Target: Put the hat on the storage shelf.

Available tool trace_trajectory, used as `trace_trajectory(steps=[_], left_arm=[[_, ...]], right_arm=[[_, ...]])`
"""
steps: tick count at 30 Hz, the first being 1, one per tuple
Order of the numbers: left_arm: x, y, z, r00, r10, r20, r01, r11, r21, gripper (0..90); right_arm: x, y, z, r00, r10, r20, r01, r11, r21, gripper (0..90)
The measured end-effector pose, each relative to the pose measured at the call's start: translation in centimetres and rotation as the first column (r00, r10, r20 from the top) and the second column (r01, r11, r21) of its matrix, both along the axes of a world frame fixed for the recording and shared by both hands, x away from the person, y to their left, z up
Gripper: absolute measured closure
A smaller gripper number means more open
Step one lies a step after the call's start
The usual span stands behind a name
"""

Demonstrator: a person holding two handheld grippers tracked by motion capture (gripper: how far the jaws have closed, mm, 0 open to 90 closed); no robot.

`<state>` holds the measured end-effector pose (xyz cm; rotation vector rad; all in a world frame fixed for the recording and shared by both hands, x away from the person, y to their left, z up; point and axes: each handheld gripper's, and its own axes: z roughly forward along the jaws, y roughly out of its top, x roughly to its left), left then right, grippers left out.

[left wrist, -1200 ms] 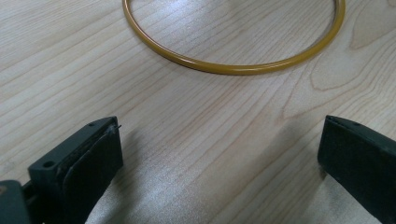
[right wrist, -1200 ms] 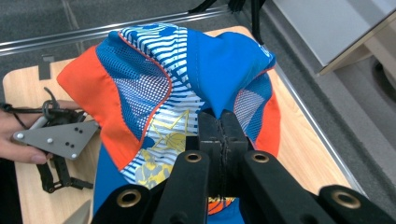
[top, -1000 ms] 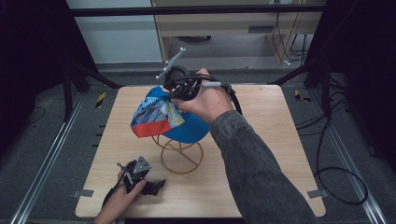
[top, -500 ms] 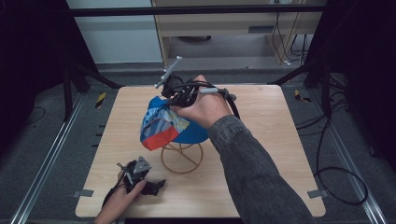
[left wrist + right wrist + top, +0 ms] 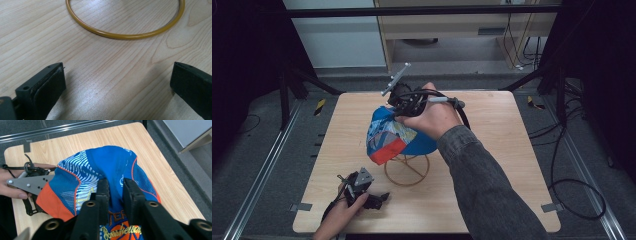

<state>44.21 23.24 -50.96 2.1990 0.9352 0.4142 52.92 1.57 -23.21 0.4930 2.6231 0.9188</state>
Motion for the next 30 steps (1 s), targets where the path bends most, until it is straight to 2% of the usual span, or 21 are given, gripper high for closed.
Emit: trace_trajectory(steps=[1, 2, 3, 4, 5, 6, 7, 10, 15, 23, 30], left_arm=[[0.0, 0.0, 0.0, 1.0, 0.0, 0.0, 0.0, 1.0, 0.0, 0.0], [0.0, 0.0, 0.0, 1.0, 0.0, 0.0, 0.0, 1.0, 0.0, 0.0], [0.0, 0.0, 0.0, 1.0, 0.0, 0.0, 0.0, 1.0, 0.0, 0.0], [0.0, 0.0, 0.0, 1.0, 0.0, -0.001, 0.0, 1.0, 0.0, 0.0], [0.0, 0.0, 0.0, 1.0, 0.0, -0.001, 0.0, 1.0, 0.0, 0.0], [0.0, 0.0, 0.0, 1.0, 0.0, -0.001, 0.0, 1.0, 0.0, 0.0], [0.0, 0.0, 0.0, 1.0, 0.0, -0.001, 0.0, 1.0, 0.0, 0.0], [0.0, 0.0, 0.0, 1.0, 0.0, -0.001, 0.0, 1.0, 0.0, 0.0], [0.0, 0.0, 0.0, 1.0, -0.001, -0.001, 0.001, 1.0, 0.0, 0.0], [0.0, 0.0, 0.0, 1.0, -0.001, -0.001, 0.001, 1.0, 0.0, 0.0], [0.0, 0.0, 0.0, 1.0, -0.001, -0.002, 0.001, 1.0, 0.0, 0.0]], right_arm=[[0.0, 0.0, 0.0, 1.0, 0.0, 0.0, 0.0, 1.0, 0.0, 72.3], [-0.1, 0.0, 0.1, 1.0, -0.003, 0.006, 0.003, 1.0, 0.004, 67.7], [-0.1, 0.0, 0.1, 1.0, -0.003, 0.006, 0.003, 1.0, 0.004, 67.7], [-0.2, 0.1, 0.2, 1.0, -0.006, 0.005, 0.006, 1.0, 0.009, 62.6], [-0.2, 0.1, 0.2, 1.0, -0.006, 0.005, 0.006, 1.0, 0.009, 62.6], [-0.3, 0.1, 0.2, 0.9999, -0.013, 0.006, 0.013, 1.0, 0.008, 58.4], [-0.3, 0.1, 0.2, 0.9999, -0.013, 0.006, 0.013, 1.0, 0.008, 58.4], [-0.5, 0.0, 0.3, 0.9998, -0.02, 0.003, 0.02, 1.0, 0.012, 50.9], [-0.9, -0.4, 0.7, 0.9995, -0.031, 0.007, 0.031, 0.999, 0.045, 38.9], [-1.2, -0.8, 0.7, 0.9971, -0.076, -0.004, 0.076, 0.996, 0.056, 20.5], [-1.5, -1.8, 1.0, 0.996, -0.089, 0.001, 0.088, 0.99, 0.106, 9.5]])
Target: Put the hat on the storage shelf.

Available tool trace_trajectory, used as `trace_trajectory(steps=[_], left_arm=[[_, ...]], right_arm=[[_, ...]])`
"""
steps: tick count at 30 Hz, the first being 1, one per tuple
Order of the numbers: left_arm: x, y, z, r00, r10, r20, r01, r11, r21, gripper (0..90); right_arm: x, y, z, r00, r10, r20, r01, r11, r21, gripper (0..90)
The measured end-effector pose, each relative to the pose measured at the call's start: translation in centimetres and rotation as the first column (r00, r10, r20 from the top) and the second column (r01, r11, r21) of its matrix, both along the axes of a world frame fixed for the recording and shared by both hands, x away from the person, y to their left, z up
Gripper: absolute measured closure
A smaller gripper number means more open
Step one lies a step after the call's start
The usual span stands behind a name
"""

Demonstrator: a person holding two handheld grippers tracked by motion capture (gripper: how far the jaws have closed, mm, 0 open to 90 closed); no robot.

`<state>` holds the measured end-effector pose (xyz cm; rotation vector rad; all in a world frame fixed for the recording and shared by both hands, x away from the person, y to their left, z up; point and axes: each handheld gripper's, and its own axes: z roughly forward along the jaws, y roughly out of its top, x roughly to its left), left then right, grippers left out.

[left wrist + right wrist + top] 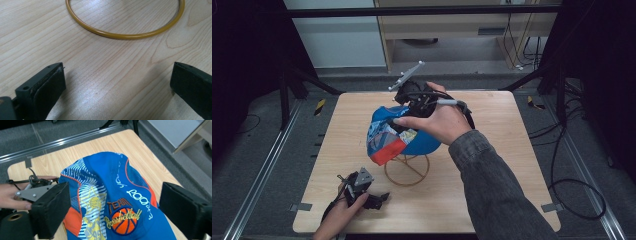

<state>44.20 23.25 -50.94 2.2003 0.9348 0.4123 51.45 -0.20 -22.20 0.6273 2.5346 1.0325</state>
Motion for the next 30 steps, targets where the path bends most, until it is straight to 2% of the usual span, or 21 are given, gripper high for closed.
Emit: trace_trajectory(steps=[4, 13, 21, 30], left_arm=[[0.0, 0.0, 0.0, 1.0, 0.001, 0.001, -0.001, 1.0, 0.0, 0.0], [0.0, 0.0, 0.0, 1.0, 0.0, 0.0, 0.0, 1.0, -0.001, 0.0], [0.0, 0.0, 0.0, 1.0, 0.0, 0.001, 0.0, 1.0, 0.0, 0.0], [0.0, 0.0, 0.0, 1.0, 0.0, 0.001, 0.0, 1.0, 0.0, 0.0]], right_arm=[[-0.1, -0.7, 0.0, 1.0, -0.001, 0.008, 0.0, 1.0, 0.009, 6.4], [0.0, -2.6, 0.1, 0.9997, -0.015, 0.019, 0.015, 0.999, 0.033, 5.6], [-0.7, -3.8, -0.1, 0.9979, -0.057, 0.03, 0.056, 0.998, 0.042, 7.6], [-1.2, -5.0, 0.2, 0.996, -0.077, 0.047, 0.075, 0.996, 0.043, 9.0]])
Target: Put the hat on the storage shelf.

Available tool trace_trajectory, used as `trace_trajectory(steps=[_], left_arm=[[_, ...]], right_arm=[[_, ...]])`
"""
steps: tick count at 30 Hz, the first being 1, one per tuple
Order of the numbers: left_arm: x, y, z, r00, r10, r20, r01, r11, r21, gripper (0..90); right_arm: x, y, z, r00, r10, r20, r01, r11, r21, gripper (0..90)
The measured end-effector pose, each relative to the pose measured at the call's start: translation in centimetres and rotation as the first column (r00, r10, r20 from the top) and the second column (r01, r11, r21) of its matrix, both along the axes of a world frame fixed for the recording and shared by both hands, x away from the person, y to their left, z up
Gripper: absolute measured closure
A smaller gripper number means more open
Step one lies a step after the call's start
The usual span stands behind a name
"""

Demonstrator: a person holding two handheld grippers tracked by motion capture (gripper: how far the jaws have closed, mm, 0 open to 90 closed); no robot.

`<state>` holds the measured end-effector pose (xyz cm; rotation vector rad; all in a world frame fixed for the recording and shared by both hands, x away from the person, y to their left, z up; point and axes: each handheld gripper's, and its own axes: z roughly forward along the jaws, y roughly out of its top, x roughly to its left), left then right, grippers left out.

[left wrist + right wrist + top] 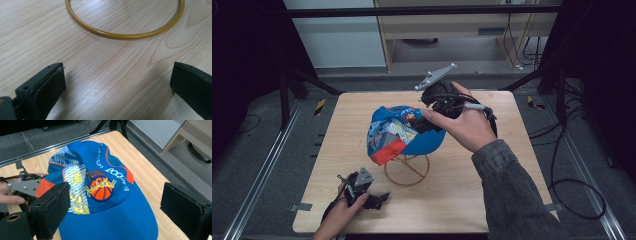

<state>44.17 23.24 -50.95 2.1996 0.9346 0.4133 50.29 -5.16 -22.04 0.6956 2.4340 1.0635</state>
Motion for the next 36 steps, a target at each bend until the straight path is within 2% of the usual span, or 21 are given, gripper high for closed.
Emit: trace_trajectory(steps=[7, 13, 23, 28, 36], left_arm=[[0.0, 0.0, 0.0, 1.0, 0.001, -0.001, -0.001, 1.0, 0.0, 0.0], [0.0, 0.0, 0.0, 1.0, 0.001, 0.001, -0.001, 1.0, 0.0, 0.0], [0.0, 0.0, 0.0, 1.0, -0.002, 0.0, 0.002, 1.0, 0.003, 0.0], [0.0, 0.0, 0.0, 1.0, 0.0, 0.0, 0.0, 1.0, 0.001, 0.0], [0.0, 0.0, 0.0, 1.0, 0.001, 0.003, -0.001, 1.0, -0.002, 0.0]], right_arm=[[-0.6, -1.6, 0.4, 0.999, -0.039, 0.023, 0.038, 0.999, 0.017, 9.5], [-0.8, -3.2, 0.5, 0.9981, -0.057, 0.023, 0.057, 0.998, 0.029, 9.4], [-1.4, -5.7, -0.4, 0.9952, -0.097, 0.018, 0.096, 0.995, 0.041, 9.6], [-1.7, -7.4, -1.3, 0.9909, -0.134, 0.01, 0.133, 0.989, 0.067, 9.7], [-2.5, -9.8, -2.5, 0.9863, -0.165, 0.005, 0.164, 0.982, 0.09, 9.5]])
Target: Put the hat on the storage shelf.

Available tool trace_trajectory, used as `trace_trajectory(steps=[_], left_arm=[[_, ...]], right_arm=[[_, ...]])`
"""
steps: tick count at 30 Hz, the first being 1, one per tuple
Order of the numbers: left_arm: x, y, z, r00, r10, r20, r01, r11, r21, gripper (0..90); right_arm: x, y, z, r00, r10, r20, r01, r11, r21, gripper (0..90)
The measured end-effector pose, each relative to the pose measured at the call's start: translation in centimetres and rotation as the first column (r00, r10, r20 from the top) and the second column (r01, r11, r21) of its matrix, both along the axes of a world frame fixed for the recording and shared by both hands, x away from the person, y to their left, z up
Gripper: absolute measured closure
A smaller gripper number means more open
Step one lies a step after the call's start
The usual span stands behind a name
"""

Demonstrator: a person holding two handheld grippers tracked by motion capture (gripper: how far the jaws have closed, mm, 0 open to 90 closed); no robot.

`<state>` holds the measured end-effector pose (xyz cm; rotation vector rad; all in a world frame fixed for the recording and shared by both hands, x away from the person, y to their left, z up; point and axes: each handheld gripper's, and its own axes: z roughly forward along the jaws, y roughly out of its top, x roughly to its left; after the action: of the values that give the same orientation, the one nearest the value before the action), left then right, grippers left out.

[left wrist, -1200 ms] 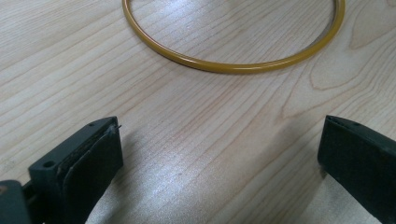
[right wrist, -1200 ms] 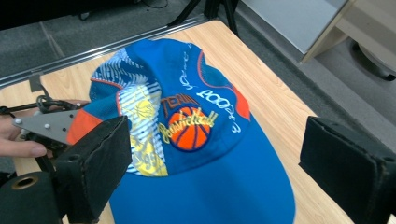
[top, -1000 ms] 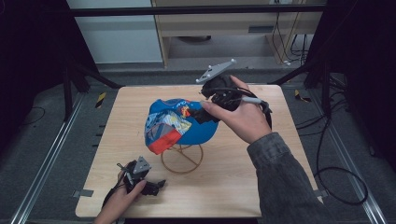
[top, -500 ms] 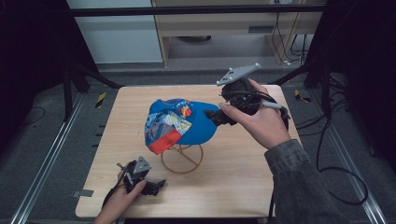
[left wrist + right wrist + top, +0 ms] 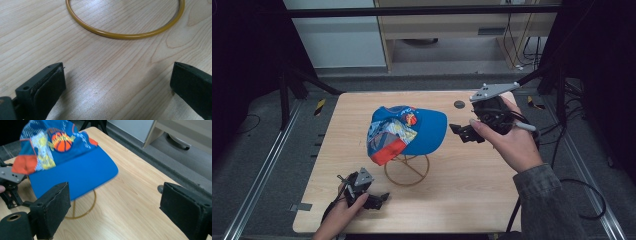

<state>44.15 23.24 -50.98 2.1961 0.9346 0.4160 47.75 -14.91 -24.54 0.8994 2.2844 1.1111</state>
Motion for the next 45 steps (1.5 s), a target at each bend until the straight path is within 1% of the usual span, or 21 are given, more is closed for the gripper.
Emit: trace_trajectory(steps=[12, 20, 26, 31, 33, 36, 37, 39, 40, 41, 42, 43, 45], left_arm=[[0.0, 0.0, 0.0, 1.0, 0.001, 0.0, -0.001, 1.0, 0.001, 0.0], [0.0, 0.0, 0.0, 1.0, -0.001, -0.003, 0.001, 1.0, 0.003, 0.0], [0.0, 0.0, 0.0, 1.0, -0.002, -0.004, 0.002, 1.0, 0.004, 0.0], [0.0, 0.0, 0.0, 1.0, -0.001, -0.003, 0.001, 1.0, 0.003, 0.0], [0.0, 0.0, 0.0, 1.0, -0.001, -0.003, 0.001, 1.0, 0.003, 0.0], [0.0, 0.0, 0.0, 1.0, -0.001, -0.002, 0.001, 1.0, 0.003, 0.0], [0.0, 0.0, 0.0, 1.0, -0.001, -0.002, 0.001, 1.0, 0.003, 0.0], [0.0, 0.0, 0.0, 1.0, -0.001, -0.003, 0.001, 1.0, 0.003, 0.0], [0.0, 0.0, 0.0, 1.0, -0.001, -0.003, 0.001, 1.0, 0.004, 0.0], [0.0, 0.0, 0.0, 1.0, -0.001, -0.003, 0.001, 1.0, 0.003, 0.0], [0.0, 0.0, 0.0, 1.0, -0.001, -0.003, 0.001, 1.0, 0.003, 0.0], [0.0, 0.0, 0.0, 1.0, -0.001, -0.003, 0.001, 1.0, 0.003, 0.0], [0.0, 0.0, 0.0, 1.0, -0.001, -0.002, 0.001, 1.0, 0.003, 0.0]], right_arm=[[-0.7, -3.6, -2.7, 0.9973, -0.069, -0.023, 0.07, 0.997, 0.031, 9.2], [-1.0, -5.7, -4.3, 0.9919, -0.118, -0.047, 0.12, 0.992, 0.042, 8.2], [-1.2, -6.8, -5.2, 0.9885, -0.138, -0.061, 0.142, 0.988, 0.054, 8.0], [-1.4, -7.7, -6.3, 0.9848, -0.159, -0.07, 0.164, 0.984, 0.068, 7.8], [-1.3, -8.0, -6.8, 0.9825, -0.172, -0.073, 0.177, 0.982, 0.073, 8.0], [-1.1, -8.6, -7.7, 0.9783, -0.192, -0.079, 0.197, 0.979, 0.061, 8.8], [-1.1, -8.6, -7.7, 0.9783, -0.192, -0.079, 0.197, 0.979, 0.061, 8.8], [-0.8, -9.0, -8.4, 0.9739, -0.211, -0.084, 0.216, 0.974, 0.062, 9.3], [-0.5, -9.2, -8.9, 0.9704, -0.226, -0.084, 0.232, 0.971, 0.058, 9.5], [-0.4, -9.3, -9.3, 0.9691, -0.232, -0.083, 0.237, 0.97, 0.054, 9.5], [-0.4, -9.3, -9.3, 0.9691, -0.232, -0.083, 0.237, 0.97, 0.054, 9.5], [-0.1, -9.4, -10.0, 0.9656, -0.244, -0.09, 0.249, 0.967, 0.05, 9.3], [0.0, -9.4, -10.6, 0.963, -0.254, -0.091, 0.258, 0.965, 0.042, 9.1]])
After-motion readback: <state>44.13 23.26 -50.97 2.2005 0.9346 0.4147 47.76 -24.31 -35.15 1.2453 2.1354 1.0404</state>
